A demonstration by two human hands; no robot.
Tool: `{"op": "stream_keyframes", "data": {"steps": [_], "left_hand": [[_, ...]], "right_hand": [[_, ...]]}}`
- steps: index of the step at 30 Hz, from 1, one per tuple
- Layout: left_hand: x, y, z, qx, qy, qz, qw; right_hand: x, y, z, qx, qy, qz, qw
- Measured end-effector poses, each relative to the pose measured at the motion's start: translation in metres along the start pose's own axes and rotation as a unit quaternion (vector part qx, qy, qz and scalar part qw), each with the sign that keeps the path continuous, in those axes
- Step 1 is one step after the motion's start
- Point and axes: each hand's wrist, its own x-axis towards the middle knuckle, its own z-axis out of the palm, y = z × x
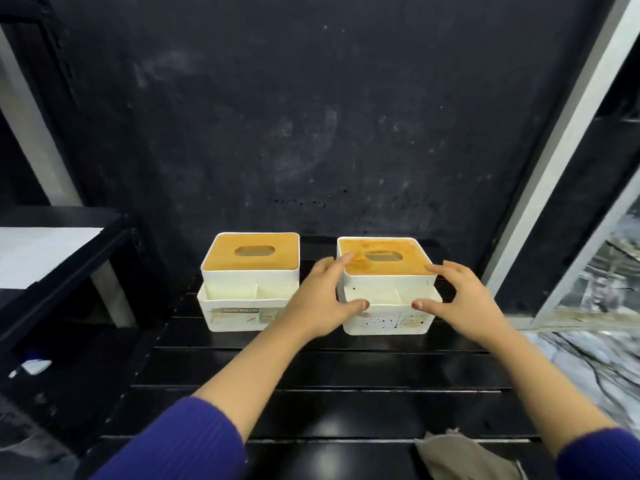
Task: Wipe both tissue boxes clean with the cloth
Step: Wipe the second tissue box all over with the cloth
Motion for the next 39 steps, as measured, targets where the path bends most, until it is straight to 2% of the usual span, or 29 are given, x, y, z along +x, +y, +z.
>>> {"op": "stream_keyframes", "data": {"steps": [4, 10, 15, 23, 39], "left_hand": [[0.014, -0.001, 0.022, 0.007, -0.028, -0.039, 0.999], [0.018, -0.013, 0.028, -0.042, 0.023, -0.049, 0.998], [0.005, -0.016, 0.024, -0.074, 0.023, -0.051, 0.996], [-0.054, -0.012, 0.013, -0.145, 0.017, -0.056, 0.988], [-0.194, -0.011, -0.013, -0.159, 0.052, -0.097, 0.981]], "right_hand": [[0.000, 0.009, 0.004, 0.006, -0.037, -0.006, 0.999], [-0.001, 0.010, 0.009, 0.040, 0.003, 0.014, 0.999], [-0.011, 0.000, 0.008, 0.026, 0.013, 0.032, 0.999], [-0.066, -0.016, 0.004, 0.041, 0.007, 0.032, 0.999], [-0.185, -0.062, 0.008, 0.079, -0.024, 0.000, 0.997]]}}
